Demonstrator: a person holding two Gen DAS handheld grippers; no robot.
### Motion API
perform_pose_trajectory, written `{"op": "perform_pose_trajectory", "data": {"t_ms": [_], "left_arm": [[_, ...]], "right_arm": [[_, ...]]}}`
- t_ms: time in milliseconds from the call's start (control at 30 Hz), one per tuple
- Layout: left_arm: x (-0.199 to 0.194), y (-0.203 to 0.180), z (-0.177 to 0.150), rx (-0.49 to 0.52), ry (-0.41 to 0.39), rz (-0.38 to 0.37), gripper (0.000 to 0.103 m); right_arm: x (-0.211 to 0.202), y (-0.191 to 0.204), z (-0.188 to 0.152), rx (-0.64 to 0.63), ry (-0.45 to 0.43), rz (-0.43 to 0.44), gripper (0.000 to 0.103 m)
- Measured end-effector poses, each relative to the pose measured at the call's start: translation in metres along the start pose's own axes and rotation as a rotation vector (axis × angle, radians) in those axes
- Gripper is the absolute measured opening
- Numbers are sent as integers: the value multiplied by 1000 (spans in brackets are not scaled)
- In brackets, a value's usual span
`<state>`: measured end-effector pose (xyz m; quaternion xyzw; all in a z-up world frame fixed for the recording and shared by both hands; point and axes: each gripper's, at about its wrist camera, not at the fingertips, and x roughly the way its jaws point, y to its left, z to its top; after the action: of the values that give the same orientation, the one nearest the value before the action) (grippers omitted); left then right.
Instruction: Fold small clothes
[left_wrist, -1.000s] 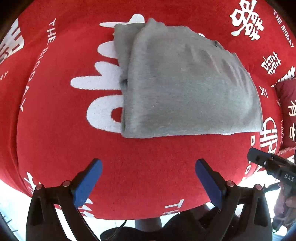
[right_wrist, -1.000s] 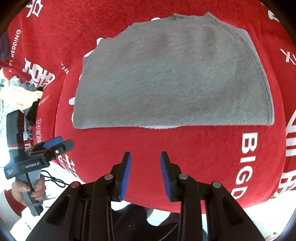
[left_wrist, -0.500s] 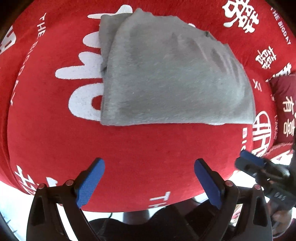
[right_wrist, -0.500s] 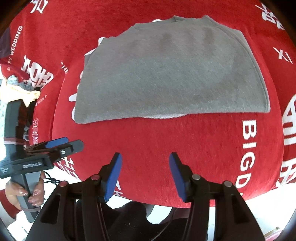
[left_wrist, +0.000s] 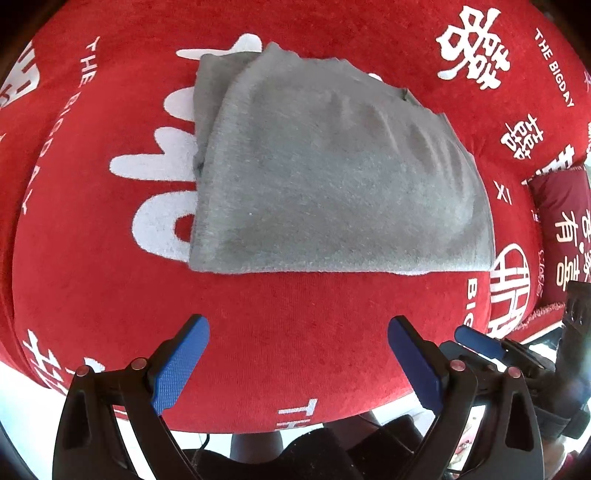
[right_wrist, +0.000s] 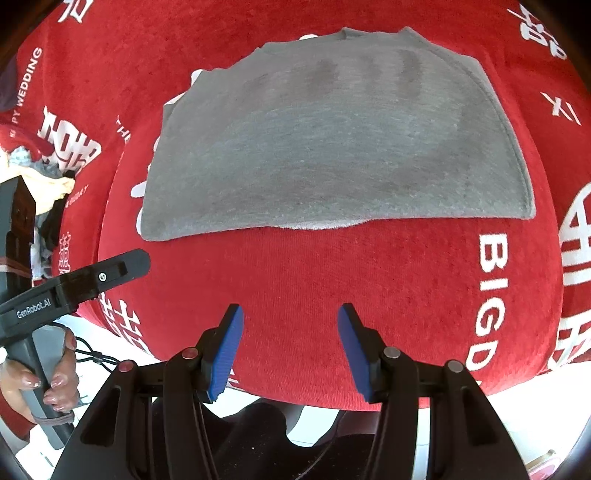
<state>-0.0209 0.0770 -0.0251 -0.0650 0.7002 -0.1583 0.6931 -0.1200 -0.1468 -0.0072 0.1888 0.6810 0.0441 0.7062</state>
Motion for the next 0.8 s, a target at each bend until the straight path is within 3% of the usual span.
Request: {"op": "perform_pose_trajectory", "data": {"t_ms": [800], "left_arm": [[17, 10, 7, -132, -21, 44, 98]], "right_arm": [[25, 4, 22, -42, 82, 60, 57]]}}
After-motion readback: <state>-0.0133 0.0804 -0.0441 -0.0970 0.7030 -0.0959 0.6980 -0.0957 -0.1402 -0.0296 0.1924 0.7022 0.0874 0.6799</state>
